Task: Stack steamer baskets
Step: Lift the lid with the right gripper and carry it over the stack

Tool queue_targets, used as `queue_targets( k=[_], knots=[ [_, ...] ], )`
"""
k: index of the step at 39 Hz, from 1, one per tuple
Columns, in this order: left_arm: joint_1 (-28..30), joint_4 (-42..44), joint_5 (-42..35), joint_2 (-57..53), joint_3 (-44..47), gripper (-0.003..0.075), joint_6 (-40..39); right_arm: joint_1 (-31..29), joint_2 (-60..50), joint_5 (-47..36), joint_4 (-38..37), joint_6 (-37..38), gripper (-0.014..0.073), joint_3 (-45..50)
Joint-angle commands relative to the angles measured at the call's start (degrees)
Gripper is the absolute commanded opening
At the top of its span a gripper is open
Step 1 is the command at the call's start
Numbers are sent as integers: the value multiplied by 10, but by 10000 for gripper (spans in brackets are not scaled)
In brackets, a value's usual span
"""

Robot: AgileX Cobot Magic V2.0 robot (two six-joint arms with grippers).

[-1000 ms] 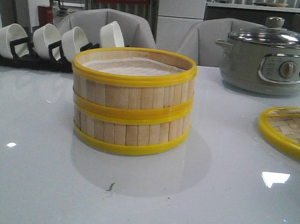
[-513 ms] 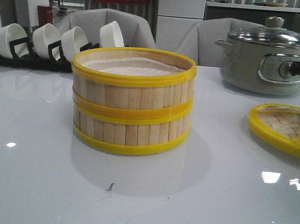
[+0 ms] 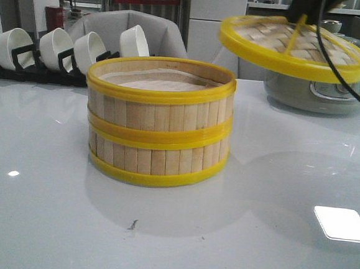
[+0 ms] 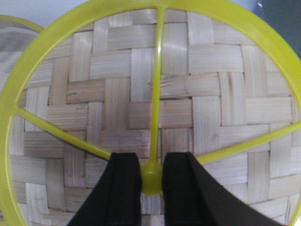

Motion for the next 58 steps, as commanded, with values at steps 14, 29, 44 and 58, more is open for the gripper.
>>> queue_targets(
  k=[14,29,44,58],
  knots=[
    [-3,-6,-46,5,-17,88,-4,159,64,21,9,10,56,-175],
    [-3,-6,-46,5,-17,88,-4,181,138,20,-9,27,56,-228],
    [-3,-6,-46,5,-17,88,-4,181,144,28,-9,28,56,-228],
    [-3,-6,-46,5,-17,88,-4,191,144,32,-8,29,56,-228]
  ],
)
